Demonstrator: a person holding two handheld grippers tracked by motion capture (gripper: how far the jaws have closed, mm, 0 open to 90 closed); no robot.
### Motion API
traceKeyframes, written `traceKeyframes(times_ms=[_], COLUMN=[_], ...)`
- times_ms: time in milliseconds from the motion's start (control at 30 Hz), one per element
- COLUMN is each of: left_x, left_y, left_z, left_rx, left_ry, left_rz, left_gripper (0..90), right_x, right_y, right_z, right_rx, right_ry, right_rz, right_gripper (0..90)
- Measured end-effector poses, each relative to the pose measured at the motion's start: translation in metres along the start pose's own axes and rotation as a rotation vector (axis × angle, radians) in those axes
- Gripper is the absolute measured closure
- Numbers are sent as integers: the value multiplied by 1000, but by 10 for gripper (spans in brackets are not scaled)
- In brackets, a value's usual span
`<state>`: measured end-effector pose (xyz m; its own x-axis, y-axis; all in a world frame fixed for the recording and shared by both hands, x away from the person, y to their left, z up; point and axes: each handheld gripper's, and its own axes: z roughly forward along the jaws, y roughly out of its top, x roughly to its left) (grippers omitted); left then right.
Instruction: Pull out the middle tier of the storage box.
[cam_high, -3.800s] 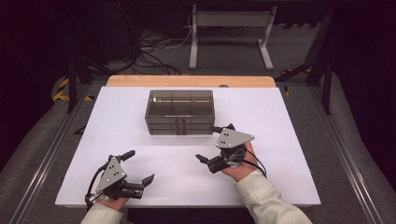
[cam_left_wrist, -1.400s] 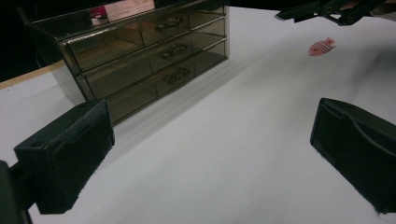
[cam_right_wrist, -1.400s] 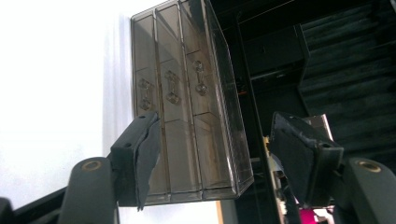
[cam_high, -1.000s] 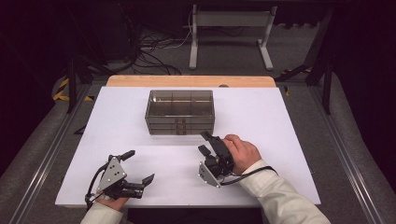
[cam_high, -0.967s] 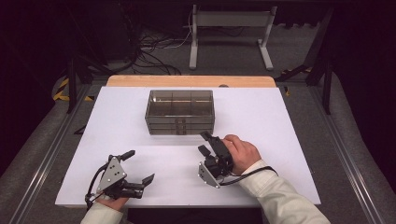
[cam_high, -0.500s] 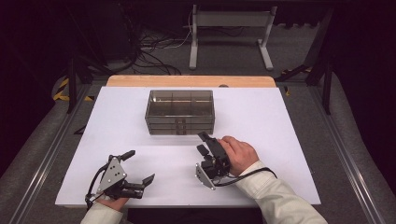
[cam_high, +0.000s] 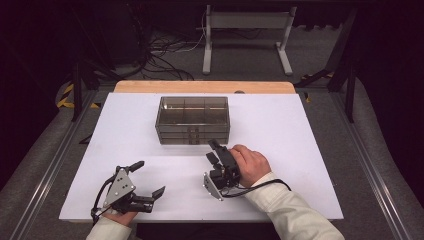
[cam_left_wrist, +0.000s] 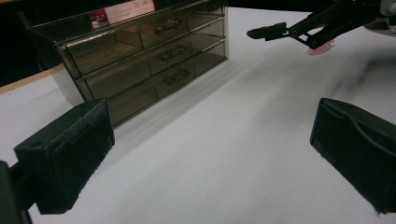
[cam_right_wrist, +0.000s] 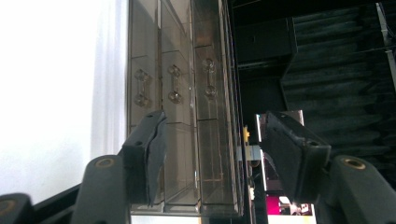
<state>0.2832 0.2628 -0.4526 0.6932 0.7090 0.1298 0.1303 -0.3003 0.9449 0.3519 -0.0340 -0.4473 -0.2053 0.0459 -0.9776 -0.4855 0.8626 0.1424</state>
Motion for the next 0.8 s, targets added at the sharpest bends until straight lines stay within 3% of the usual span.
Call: traceKeyframes(times_ms=[200,467,800], left_x=[0,1,1], left_y=[0,0,0], left_z=[0,0,0], left_rx=[-1,-1,-2], left_ry=[0,0,0], left_rz=[-3,-5,-6], left_gripper=[8,8,8], right_x=[3,6,10], right_y=[1,4,7], right_z=[9,18,29], right_rx=[9,9,-2], right_ry=[-7,-12,0], right_rz=[-27,-16,-41], right_gripper=[448,479,515])
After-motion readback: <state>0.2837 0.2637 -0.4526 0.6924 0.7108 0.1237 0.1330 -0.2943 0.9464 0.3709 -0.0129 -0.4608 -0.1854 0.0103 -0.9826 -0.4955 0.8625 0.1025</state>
